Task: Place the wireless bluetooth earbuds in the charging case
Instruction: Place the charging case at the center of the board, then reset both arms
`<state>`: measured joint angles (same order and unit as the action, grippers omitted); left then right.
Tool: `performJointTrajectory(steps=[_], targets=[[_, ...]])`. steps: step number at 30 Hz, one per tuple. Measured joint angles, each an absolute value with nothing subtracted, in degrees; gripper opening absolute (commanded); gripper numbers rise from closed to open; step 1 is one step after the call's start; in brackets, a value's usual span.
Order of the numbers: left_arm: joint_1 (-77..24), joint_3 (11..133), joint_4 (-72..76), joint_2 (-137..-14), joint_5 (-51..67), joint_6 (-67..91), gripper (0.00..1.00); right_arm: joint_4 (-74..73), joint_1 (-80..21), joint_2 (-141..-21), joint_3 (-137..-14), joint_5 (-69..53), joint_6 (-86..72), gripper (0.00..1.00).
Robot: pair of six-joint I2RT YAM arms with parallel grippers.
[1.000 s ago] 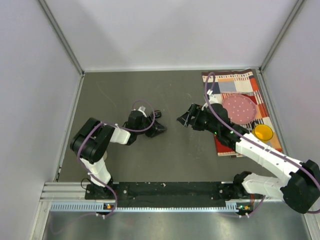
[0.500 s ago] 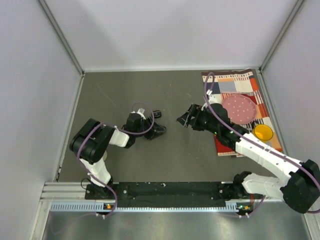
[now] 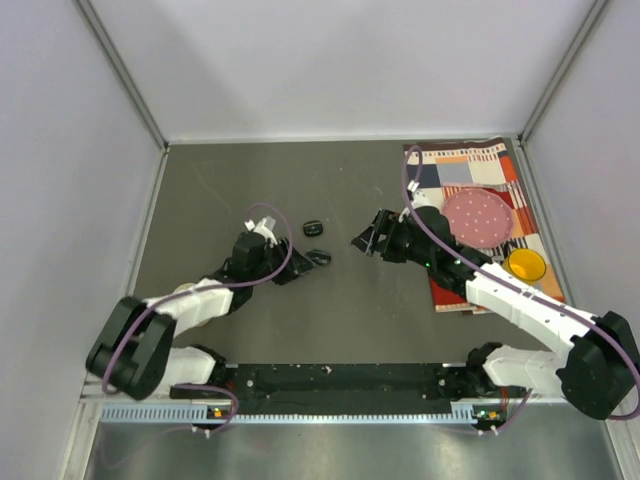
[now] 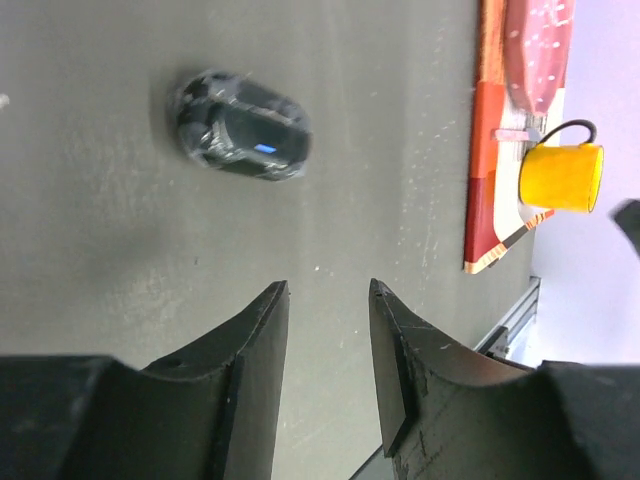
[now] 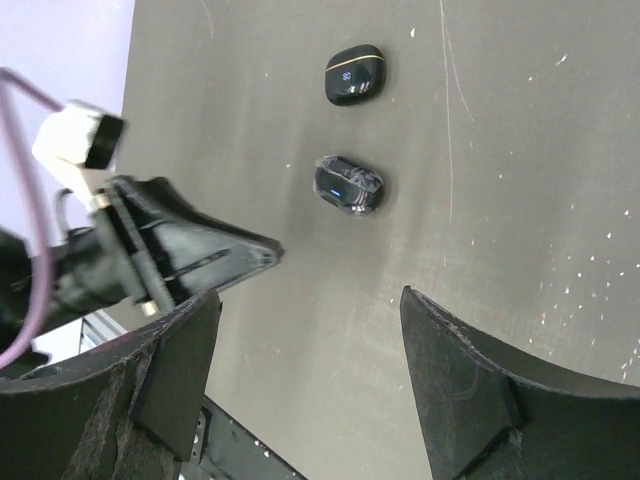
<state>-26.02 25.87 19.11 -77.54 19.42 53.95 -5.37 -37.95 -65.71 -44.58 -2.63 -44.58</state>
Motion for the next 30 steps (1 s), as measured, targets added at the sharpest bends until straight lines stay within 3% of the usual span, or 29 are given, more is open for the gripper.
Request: performJointTrajectory(steps=[4,6,12,13,18,22,30], targets=[[-26.0,26.9,13.6,-67.6,17.1,47.9,0.46,-5.4,-37.9,-66.2,-44.6,-2.3,-44.0,0.73],[-26.0,28.6,10.8,-64.4,16.0,44.4,0.60,-5.4,-37.5,-66.2,-44.6,-2.0,-43.4,0.73],[-26.0,32.3,4.9,-55.2,8.2,33.5,0.83,-5.5,-32.2,-66.3,-44.7,-4.3,-42.3,0.77],[-26.0,32.5,4.0,-53.5,6.1,31.5,0.99,-5.5,-30.2,-66.5,-44.7,-5.9,-42.4,0.80],[-26.0,34.1,-1.9,-47.4,-5.2,24.7,0.99,-5.6,-20.2,-67.0,-44.7,-12.3,-42.3,0.90],[-26.0,34.1,-5.5,-42.3,-9.6,18.2,0.99,-8.0,-17.8,-66.5,-44.9,-10.7,-38.2,0.99],[-26.0,38.6,-9.7,-38.4,-7.5,13.0,0.99,-12.9,-17.8,-66.0,-47.4,-5.8,-25.7,0.99]])
